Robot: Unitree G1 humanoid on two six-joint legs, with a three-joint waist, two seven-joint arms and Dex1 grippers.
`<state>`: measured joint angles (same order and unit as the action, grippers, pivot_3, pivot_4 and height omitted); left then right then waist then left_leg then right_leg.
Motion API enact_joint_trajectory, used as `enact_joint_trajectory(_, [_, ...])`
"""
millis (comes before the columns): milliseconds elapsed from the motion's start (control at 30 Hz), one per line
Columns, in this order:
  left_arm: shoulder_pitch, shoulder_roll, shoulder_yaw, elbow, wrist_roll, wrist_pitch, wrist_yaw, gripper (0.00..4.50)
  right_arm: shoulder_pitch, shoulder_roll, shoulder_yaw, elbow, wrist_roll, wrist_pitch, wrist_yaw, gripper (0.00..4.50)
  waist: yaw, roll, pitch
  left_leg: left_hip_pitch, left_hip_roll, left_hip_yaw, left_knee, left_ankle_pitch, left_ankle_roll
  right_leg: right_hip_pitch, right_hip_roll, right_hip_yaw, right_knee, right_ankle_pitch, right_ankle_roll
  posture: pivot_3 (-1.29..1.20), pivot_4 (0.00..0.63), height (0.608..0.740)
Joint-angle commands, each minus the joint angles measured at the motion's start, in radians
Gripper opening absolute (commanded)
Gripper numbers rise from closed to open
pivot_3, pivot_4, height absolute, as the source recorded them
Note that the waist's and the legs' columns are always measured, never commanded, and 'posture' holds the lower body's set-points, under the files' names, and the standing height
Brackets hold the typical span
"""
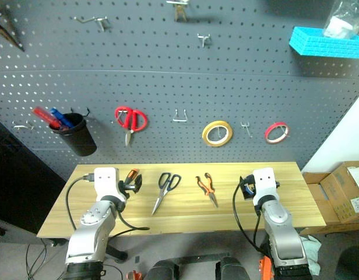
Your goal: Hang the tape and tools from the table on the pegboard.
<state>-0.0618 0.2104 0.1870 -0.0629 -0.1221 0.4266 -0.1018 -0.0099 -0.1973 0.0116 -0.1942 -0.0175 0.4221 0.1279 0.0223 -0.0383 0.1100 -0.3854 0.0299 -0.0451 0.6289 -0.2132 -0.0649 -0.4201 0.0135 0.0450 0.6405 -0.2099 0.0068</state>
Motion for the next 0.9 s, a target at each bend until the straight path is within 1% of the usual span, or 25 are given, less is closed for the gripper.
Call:
enact_joint_trajectory(33, [-0.001,0.009,0.009,-0.042,-0.013,-0.017,-0.015,4.45,0.002,-0.003,-0.008,-0.049,-0.005,-0.013,-0.004,4.50,0.000,0.000,0.000,0.000,0.000,0.000,0.000,0.000,0.000,0.000,0.000,0.000,0.000,0.000,0.000,0.14,0.067,0.740])
enact_joint_trajectory(167, [-0.012,0.006,0.014,-0.048,-0.035,0.001,-0.027,4.45,0.005,-0.017,-0.002,-0.057,-0.005,-0.004,0.013,4.50,0.000,0.001,0.001,0.000,0.000,0.000,0.000,0.000,0.000,0.000,0.000,0.000,0.000,0.000,0.000,0.14,0.081,0.740])
enact_joint_trajectory(233, [-0.046,0.024,0.010,-0.046,-0.040,0.023,-0.043,4.45,-0.002,-0.044,0.009,-0.058,-0.004,0.003,0.047,4.50,0.000,0.000,0.003,0.000,0.000,0.000,0.000,0.000,0.000,0.000,0.000,0.000,0.000,0.000,0.000,0.14,0.081,0.740])
enact_joint_trajectory(300, [-0.101,0.043,0.011,-0.045,-0.067,0.051,-0.075,4.45,-0.017,-0.080,0.013,-0.059,0.011,0.024,0.096,4.50,0.001,0.000,0.007,0.000,0.000,0.000,0.000,0.000,0.000,0.000,0.000,0.000,0.000,0.000,0.000,0.13,0.102,0.740])
enact_joint_trajectory(367, [-0.188,0.075,-0.020,-0.034,-0.101,0.080,-0.160,4.45,-0.058,-0.138,0.016,-0.047,0.028,0.049,0.173,4.50,0.001,0.000,0.019,0.000,0.000,-0.001,0.001,0.000,0.000,0.000,0.000,-0.001,-0.001,0.000,0.000,0.12,0.116,0.740])
enact_joint_trajectory(467, [-0.284,0.080,-0.082,-0.019,-0.175,0.151,-0.287,4.45,-0.135,-0.208,0.024,0.013,0.049,0.086,0.268,4.50,-0.002,0.006,0.031,-0.003,0.000,-0.003,0.001,0.000,0.000,0.000,0.000,-0.003,-0.007,0.000,0.000,0.12,0.129,0.740])
enact_joint_trajectory(567, [-0.334,0.039,-0.150,-0.008,-0.257,0.258,-0.379,4.45,-0.200,-0.271,0.061,0.102,0.048,0.107,0.360,4.50,-0.007,0.006,0.035,-0.005,-0.001,-0.002,0.002,0.001,0.002,0.002,-0.001,-0.001,-0.012,0.000,0.000,0.10,0.158,0.740])
enact_joint_trajectory(633, [-0.341,0.010,-0.208,-0.002,-0.288,0.311,-0.425,4.45,-0.232,-0.293,0.090,0.158,0.044,0.109,0.408,4.50,-0.013,0.004,0.041,-0.007,-0.003,0.000,0.001,-0.002,0.006,0.001,-0.001,0.001,-0.012,0.001,0.001,0.09,0.174,0.740])
enact_joint_trajectory(700, [-0.343,-0.028,-0.276,0.013,-0.311,0.359,-0.468,4.45,-0.266,-0.309,0.121,0.220,0.041,0.111,0.459,4.50,-0.017,0.006,0.046,-0.010,-0.002,-0.002,0.001,-0.005,0.012,-0.001,0.001,0.002,-0.011,0.000,0.005,0.08,0.189,0.740])
enact_joint_trajectory(733, [-0.344,-0.044,-0.304,0.024,-0.316,0.372,-0.482,4.45,-0.281,-0.312,0.132,0.248,0.041,0.116,0.477,4.50,-0.019,0.008,0.052,-0.011,-0.002,-0.003,0.000,-0.007,0.014,-0.001,0.001,0.001,-0.011,0.001,0.010,0.08,0.193,0.740])
enact_joint_trajectory(833, [-0.349,-0.080,-0.342,0.055,-0.311,0.382,-0.492,4.45,-0.309,-0.330,0.166,0.302,0.028,0.105,0.521,4.50,-0.020,0.012,0.067,-0.012,-0.002,-0.004,0.000,-0.011,0.021,-0.003,0.002,0.000,-0.009,-0.003,0.011,0.08,0.209,0.740])
enact_joint_trajectory(900, [-0.363,-0.128,-0.392,0.128,-0.287,0.360,-0.498,4.45,-0.346,-0.334,0.188,0.403,0.012,0.080,0.543,4.50,-0.021,0.012,0.074,-0.012,-0.002,-0.005,0.000,-0.013,0.024,-0.003,0.002,0.000,-0.008,-0.005,0.011,0.08,0.226,0.740])
